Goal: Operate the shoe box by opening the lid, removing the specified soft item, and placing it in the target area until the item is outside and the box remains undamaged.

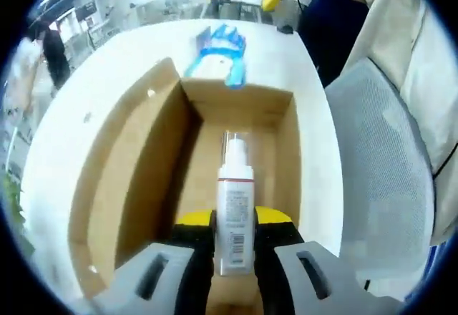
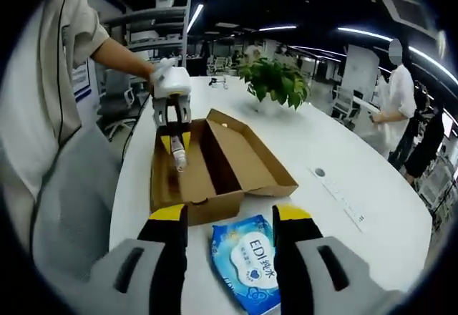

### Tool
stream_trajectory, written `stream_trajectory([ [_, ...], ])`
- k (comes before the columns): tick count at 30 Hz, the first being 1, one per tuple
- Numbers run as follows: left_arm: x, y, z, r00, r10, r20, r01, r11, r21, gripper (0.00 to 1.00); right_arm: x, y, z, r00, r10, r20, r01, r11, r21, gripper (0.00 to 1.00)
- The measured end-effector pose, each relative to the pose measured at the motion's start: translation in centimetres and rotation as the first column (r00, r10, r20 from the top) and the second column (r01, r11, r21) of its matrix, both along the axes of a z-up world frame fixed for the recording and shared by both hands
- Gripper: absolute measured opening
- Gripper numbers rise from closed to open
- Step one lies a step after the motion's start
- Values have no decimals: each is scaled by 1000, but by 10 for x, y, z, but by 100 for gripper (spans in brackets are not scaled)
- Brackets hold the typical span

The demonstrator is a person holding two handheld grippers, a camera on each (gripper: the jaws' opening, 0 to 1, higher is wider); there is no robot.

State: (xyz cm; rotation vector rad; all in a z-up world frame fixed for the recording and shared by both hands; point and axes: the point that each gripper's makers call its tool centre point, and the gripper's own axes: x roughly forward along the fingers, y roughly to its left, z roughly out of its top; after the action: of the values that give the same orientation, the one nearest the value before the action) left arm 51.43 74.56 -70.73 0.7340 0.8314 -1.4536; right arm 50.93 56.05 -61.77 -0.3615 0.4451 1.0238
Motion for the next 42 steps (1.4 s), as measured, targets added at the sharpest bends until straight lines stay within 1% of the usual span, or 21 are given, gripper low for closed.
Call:
stream_trajectory([
  [6,-8,-8,20,1000,-5,11,5,998,-63,17,-12,27,4,998,61,10,-61,998,14,41],
  [13,-21,-18,37,999,-29,14,31,994,-108,17,-22,54,12,992,120,31,-121,992,30,34],
  [18,-30,-25,48,998,-56,20,58,989,-138,17,-30,75,16,985,165,40,-167,985,38,30],
  [22,-39,-30,55,997,-78,25,81,984,-157,17,-40,90,15,976,213,44,-215,976,31,28],
  [30,-50,-39,65,995,-98,20,100,976,-194,17,-48,107,13,964,261,42,-262,965,19,21],
  [35,-53,-46,72,994,-108,15,108,967,-229,17,-52,115,12,956,291,42,-291,957,4,17],
  [42,-56,-48,76,992,-124,13,123,959,-256,17,-54,118,12,947,316,50,-315,949,-22,17],
])
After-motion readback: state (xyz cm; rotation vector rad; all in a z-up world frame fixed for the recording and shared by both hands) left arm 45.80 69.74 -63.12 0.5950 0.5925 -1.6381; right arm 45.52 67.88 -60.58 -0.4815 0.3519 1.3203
